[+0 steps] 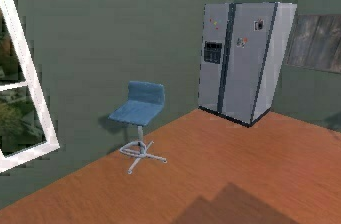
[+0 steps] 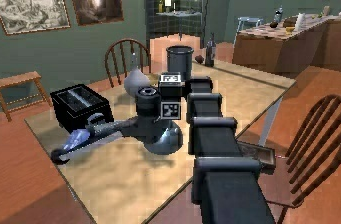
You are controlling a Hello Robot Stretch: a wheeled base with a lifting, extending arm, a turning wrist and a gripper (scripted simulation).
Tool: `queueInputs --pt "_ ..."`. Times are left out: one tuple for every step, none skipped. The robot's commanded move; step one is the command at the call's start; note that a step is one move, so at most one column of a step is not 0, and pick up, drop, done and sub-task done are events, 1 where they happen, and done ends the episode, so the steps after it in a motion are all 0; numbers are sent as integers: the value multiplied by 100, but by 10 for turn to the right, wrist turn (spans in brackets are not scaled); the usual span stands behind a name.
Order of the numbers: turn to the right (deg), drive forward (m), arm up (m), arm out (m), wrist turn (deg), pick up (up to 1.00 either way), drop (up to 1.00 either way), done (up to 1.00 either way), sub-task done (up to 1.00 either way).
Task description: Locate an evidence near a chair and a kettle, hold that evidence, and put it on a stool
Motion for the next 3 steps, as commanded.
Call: queueInputs --pt "0 0 0 0 -450 0 0 0 0" --pt "0 0 0 0 -150 0 0 0 0" --pt "0 0 0 -18 0 0 0 0 0"
